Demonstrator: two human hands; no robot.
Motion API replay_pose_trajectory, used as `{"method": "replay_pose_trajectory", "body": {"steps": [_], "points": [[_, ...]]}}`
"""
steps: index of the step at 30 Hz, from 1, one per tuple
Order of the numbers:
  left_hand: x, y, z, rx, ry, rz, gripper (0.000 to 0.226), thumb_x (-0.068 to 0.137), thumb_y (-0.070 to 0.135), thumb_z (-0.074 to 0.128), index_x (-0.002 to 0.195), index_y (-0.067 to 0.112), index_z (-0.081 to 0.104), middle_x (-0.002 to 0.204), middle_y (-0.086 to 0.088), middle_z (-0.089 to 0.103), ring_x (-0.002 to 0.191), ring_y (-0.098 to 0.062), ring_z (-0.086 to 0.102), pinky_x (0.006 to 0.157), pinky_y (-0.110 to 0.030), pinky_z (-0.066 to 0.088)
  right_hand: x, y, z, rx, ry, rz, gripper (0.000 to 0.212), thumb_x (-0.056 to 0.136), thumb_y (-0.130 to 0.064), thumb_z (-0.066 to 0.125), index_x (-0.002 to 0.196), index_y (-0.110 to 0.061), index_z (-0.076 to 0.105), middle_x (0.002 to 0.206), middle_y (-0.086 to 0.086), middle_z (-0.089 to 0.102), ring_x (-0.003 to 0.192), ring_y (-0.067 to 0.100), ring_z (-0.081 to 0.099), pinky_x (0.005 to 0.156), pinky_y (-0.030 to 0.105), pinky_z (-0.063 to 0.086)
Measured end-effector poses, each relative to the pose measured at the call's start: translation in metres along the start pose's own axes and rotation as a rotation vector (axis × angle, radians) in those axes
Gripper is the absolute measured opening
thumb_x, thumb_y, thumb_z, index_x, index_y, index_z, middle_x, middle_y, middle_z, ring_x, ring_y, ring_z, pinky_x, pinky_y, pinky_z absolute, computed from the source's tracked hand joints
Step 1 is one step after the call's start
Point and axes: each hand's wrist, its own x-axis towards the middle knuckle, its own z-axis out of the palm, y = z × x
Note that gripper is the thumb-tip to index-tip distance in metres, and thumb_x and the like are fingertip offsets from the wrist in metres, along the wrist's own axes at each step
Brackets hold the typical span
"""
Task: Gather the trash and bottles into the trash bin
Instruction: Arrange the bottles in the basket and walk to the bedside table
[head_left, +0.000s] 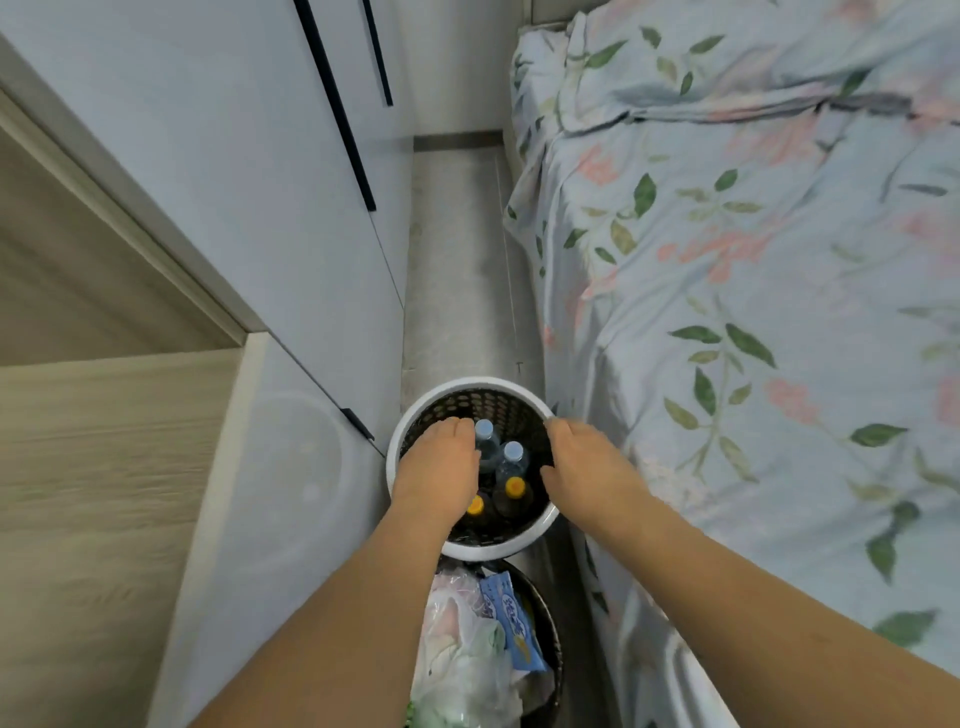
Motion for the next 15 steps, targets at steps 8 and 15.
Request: {"method": "replay_pose_trajectory", "body": {"steps": [8, 15], "points": [[-0.06, 0.132, -0.22, -0.07, 0.123, 0.14, 0.037, 0.102, 0.024, 0.039, 0.136, 0.01, 0.041, 0.142, -0.007, 0.041, 0.125, -0.024, 0.041, 0.099, -0.033, 0.036, -0.139, -0.035, -0.215, 0.06, 0.199, -0.023, 0.053, 0.095, -0.015, 0.047, 0.145, -0.008, 0.031, 0.147, 0.008, 0.037, 0.136, 0.023, 0.032, 0.109, 0.028, 0.026], [-0.185, 0.233, -0.42, -0.166, 0.292, 0.204, 0.039, 0.102, 0.023, 0.042, 0.139, 0.01, 0.04, 0.143, -0.008, 0.043, 0.13, -0.023, 0.039, 0.103, -0.034, 0.035, -0.325, -0.05, -0.375, 0.105, 0.348, 0.078, 0.055, 0.097, -0.018, 0.045, 0.148, -0.009, 0.026, 0.152, 0.006, 0.03, 0.141, 0.021, 0.025, 0.113, 0.029, 0.022]]}}
